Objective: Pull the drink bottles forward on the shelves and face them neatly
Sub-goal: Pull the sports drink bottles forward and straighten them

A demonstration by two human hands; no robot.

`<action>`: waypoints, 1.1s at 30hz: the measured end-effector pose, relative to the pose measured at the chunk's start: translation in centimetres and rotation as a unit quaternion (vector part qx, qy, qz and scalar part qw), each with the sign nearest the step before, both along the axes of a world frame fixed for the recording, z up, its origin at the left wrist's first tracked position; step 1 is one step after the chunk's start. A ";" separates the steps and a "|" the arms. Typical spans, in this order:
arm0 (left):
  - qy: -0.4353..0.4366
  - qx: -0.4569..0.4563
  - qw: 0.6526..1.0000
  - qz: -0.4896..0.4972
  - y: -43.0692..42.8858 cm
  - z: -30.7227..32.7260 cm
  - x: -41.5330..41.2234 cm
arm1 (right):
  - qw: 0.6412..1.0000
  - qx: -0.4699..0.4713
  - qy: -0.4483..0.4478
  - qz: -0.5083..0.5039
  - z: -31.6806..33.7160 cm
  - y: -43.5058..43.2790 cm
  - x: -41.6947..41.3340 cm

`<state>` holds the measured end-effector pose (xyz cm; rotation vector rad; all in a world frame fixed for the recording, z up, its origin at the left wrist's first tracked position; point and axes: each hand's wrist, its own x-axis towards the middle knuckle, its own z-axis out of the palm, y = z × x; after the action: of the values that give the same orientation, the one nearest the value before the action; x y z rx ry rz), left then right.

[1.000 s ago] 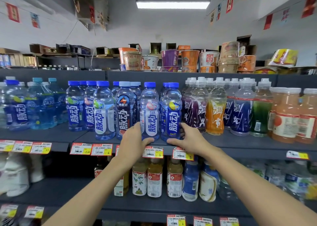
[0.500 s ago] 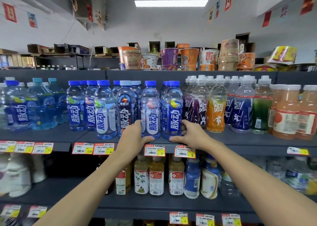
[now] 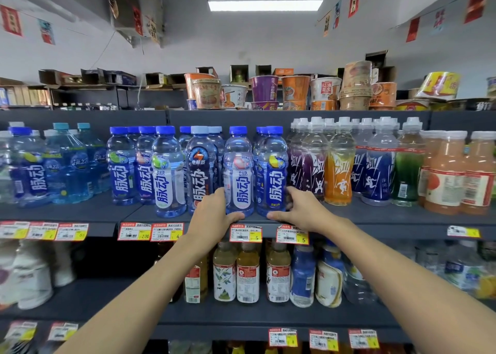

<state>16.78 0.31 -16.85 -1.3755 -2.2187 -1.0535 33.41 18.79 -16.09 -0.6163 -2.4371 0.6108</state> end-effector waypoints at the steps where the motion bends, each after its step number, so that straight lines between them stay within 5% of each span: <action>1: -0.001 -0.002 1.000 0.000 -0.1 0.0 0.1 | 1.000 -0.001 0.000 -0.004 0.0 -0.1 0.0; 7: 0.048 0.035 0.998 0.039 -0.9 0.4 1.3 | 0.999 0.024 0.030 -0.029 -0.4 -1.3 1.1; 12: 0.123 0.140 0.980 -0.066 1.1 1.1 5.8 | 0.994 0.040 0.078 -0.070 -1.1 0.2 4.3; 18: 0.043 0.148 0.976 -0.153 8.1 0.4 11.9 | 0.987 0.051 0.102 -0.117 -1.0 4.1 8.6; 25: -0.059 0.087 0.994 -0.043 15.3 0.5 14.3 | 0.968 0.029 0.138 -0.209 0.0 7.5 10.0; 33: -0.139 0.013 0.990 0.034 20.1 1.3 13.7 | 0.967 0.010 0.070 -0.244 0.8 9.8 8.3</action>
<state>30.43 20.36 -15.50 -1.1948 -2.4171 -1.3132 41.70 28.61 -15.28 -1.0796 -2.0459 0.4075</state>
